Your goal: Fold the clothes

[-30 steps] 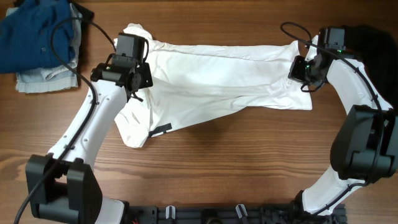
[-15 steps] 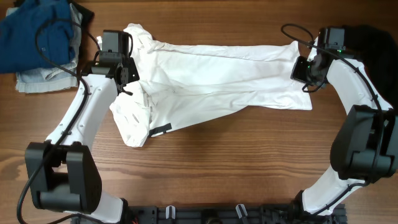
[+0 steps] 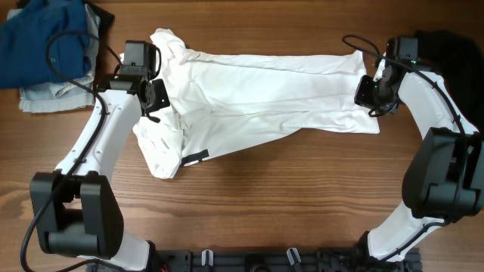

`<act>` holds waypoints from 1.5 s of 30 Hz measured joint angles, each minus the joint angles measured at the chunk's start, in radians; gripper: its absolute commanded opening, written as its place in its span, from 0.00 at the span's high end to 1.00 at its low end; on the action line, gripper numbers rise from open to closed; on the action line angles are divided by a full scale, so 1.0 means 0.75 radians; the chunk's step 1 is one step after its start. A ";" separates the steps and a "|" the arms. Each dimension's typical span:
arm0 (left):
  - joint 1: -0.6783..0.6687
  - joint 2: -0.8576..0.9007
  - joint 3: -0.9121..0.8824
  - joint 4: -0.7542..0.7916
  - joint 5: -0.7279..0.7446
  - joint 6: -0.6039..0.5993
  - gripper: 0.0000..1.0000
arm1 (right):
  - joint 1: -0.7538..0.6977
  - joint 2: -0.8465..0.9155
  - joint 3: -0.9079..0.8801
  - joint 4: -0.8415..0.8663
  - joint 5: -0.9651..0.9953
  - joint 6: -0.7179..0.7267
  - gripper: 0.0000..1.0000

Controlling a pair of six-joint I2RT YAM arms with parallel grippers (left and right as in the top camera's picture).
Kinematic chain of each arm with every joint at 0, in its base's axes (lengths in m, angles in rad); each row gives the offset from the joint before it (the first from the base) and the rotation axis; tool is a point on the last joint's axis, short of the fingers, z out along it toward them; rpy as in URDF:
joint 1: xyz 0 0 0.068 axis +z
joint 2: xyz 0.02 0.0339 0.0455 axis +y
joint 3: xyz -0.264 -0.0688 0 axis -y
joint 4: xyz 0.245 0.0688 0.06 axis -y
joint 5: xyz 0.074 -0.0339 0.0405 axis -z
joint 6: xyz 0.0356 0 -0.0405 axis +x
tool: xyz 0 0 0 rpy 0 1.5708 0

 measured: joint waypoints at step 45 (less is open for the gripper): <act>-0.015 0.764 0.591 0.603 0.215 -0.229 0.74 | 0.046 0.000 0.459 -0.139 -0.027 -0.106 0.20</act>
